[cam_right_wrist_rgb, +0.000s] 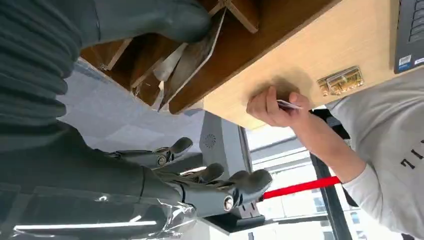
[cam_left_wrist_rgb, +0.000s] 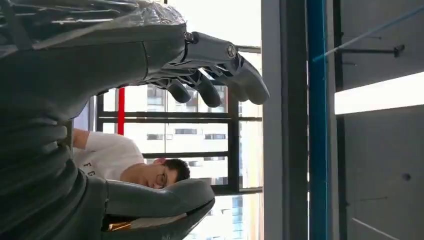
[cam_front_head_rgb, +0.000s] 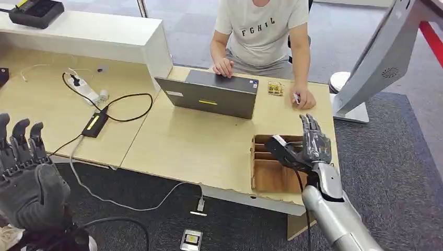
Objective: Pass the card to the sensor for recognition and then transmit it.
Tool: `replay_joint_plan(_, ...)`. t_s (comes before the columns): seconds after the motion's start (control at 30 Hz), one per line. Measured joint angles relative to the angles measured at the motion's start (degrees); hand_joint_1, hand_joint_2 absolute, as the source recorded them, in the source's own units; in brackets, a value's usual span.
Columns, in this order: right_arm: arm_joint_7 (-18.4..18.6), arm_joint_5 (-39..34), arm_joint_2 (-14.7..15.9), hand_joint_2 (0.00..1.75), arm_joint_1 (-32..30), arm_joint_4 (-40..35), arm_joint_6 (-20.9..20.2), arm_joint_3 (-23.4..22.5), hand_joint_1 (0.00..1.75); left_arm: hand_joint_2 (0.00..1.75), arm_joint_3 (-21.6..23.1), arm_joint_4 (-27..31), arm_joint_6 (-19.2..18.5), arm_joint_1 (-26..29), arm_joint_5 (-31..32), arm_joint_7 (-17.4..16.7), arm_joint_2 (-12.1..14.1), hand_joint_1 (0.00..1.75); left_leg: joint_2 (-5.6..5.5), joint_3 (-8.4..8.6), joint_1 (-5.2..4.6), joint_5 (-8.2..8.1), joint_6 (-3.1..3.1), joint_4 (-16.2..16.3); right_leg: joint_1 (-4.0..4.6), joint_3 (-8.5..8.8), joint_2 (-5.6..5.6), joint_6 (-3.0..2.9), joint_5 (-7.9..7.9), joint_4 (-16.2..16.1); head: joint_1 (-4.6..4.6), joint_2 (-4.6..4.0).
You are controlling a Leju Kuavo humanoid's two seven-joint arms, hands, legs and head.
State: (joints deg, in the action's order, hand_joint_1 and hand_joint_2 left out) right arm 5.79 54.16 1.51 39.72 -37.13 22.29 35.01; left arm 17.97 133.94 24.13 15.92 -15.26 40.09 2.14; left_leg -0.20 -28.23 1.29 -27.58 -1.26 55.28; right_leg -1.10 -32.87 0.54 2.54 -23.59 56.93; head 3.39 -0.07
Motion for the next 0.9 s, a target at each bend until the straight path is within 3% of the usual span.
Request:
replay_joint_plan(0.23, -0.26, -0.15, -0.07, 1.75, 0.05, 0.33, 0.15, -0.02, 0.07, 1.75, 0.00, 0.02, -0.07, 0.12, -0.28, 0.00, 0.00, 0.49, 0.00, 0.02, 0.00, 0.03, -0.02, 0.00, 0.00, 0.02, 0.00, -0.02, 0.03, 0.00, 0.00, 0.00)
replay_joint_plan(0.27, -0.33, -0.20, -0.07, 1.75, 0.10, 0.44, 0.15, 0.00, 1.55, 1.75, 0.00, 0.02, -0.15, 0.12, -0.35, 0.00, 0.00, 0.49, 0.00, 0.03, 0.00, 0.03, -0.03, 0.00, 0.00, 0.02, 0.00, -0.02, 0.03, 0.00, -0.02, 0.00)
replay_joint_plan(0.3, -0.42, -0.20, -0.07, 1.75, 0.15, 0.50, 0.13, 0.00, 1.75, 1.75, 0.00, 0.02, -0.15, 0.11, -0.37, 0.00, 0.00, 0.49, 0.00, 0.03, 0.00, 0.03, -0.03, 0.00, 0.00, 0.02, 0.00, -0.02, 0.03, 0.00, -0.02, 0.00)
replay_joint_plan(0.9, -0.90, -0.24, 0.11, 1.75, 0.25, 1.42, 0.09, 0.00, 1.75, 1.75, 0.00, 0.00, -0.79, 0.06, -1.20, 0.00, 0.00, 0.52, -0.01, 0.00, 0.00, 0.03, -0.03, 0.00, 0.00, 0.00, 0.00, -0.02, 0.02, 0.00, -0.02, 0.00)
